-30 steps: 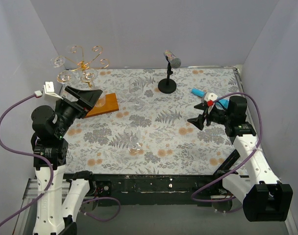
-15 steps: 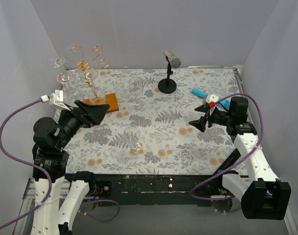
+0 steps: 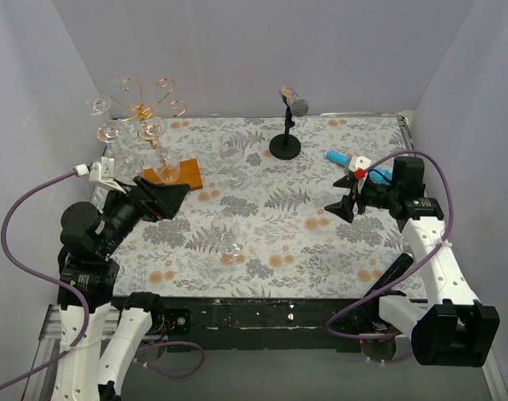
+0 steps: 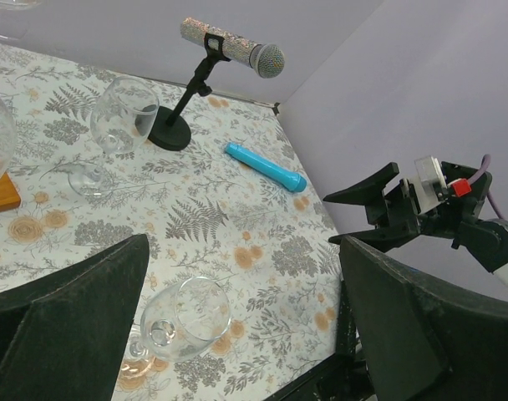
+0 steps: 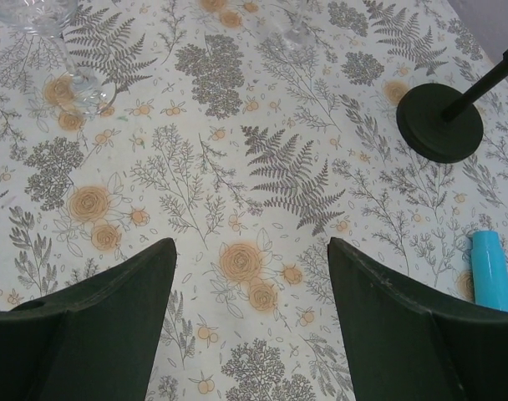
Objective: Place the wine glass upside down on the wine glass rack
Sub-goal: Pick up the wine glass at the center of the board.
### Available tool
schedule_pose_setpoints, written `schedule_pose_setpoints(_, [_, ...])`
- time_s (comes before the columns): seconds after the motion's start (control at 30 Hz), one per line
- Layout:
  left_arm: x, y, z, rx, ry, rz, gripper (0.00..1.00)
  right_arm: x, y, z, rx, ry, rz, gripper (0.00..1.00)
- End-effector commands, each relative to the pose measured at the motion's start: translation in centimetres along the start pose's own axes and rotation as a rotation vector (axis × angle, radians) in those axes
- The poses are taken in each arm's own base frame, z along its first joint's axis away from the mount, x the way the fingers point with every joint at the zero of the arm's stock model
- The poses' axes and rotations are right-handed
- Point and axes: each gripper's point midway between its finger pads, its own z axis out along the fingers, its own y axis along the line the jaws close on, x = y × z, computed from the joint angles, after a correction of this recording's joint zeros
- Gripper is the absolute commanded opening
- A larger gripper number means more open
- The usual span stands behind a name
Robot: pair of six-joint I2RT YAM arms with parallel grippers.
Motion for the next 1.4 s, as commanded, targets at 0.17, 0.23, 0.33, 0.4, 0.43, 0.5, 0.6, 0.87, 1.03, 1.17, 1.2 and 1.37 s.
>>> schedule_pose_setpoints(0.17, [1.0,1.0,-0.1,-0.021,0.016,0.024,0.98,-2.0,1.2,1.3,-0.105,0.0,-0.019,0.81])
schedule_pose_setpoints(0.23, [1.1,1.0,-0.1,-0.024,0.017,0.027,0.98,-2.1,1.6,1.8,-0.124,0.012,-0.031,0.81])
schedule_pose_setpoints(0.33, [1.1,1.1,-0.1,-0.027,0.018,0.029,0.98,-2.3,2.1,2.5,-0.151,0.031,-0.053,0.81])
schedule_pose_setpoints(0.4, [1.1,1.2,-0.1,-0.031,0.019,0.03,0.98,-2.5,2.5,2.8,-0.168,0.037,-0.065,0.81])
schedule_pose_setpoints(0.43, [1.1,1.2,-0.1,-0.034,0.017,0.03,0.98,-2.5,2.8,3.1,-0.179,0.041,-0.066,0.81])
schedule_pose_setpoints(0.5, [1.2,1.4,0.0,-0.039,0.022,0.027,0.98,-2.6,3.0,3.3,-0.19,0.043,-0.069,0.81])
schedule_pose_setpoints(0.6, [1.4,1.6,0.2,-0.045,0.033,0.02,0.98,-2.6,3.5,3.6,-0.206,0.044,-0.073,0.81])
schedule_pose_setpoints(0.87, [1.9,2.0,0.3,-0.053,0.047,0.014,0.98,-2.5,4.7,4.5,-0.25,0.048,-0.075,0.81])
schedule_pose_setpoints(1.03, [2.0,2.1,0.3,-0.055,0.05,0.016,0.98,-2.8,5.1,5.0,-0.27,0.051,-0.08,0.81])
schedule_pose_setpoints(1.17, [1.9,2.0,0.2,-0.058,0.049,0.02,0.98,-3.0,5.4,5.3,-0.28,0.05,-0.081,0.81])
schedule_pose_setpoints(1.2, [1.8,2.0,0.2,-0.057,0.048,0.02,0.98,-3.1,5.4,5.3,-0.284,0.049,-0.082,0.81])
schedule_pose_setpoints(1.37, [1.5,1.7,0.1,-0.056,0.044,0.028,0.98,-3.4,5.7,5.6,-0.293,0.05,-0.085,0.81])
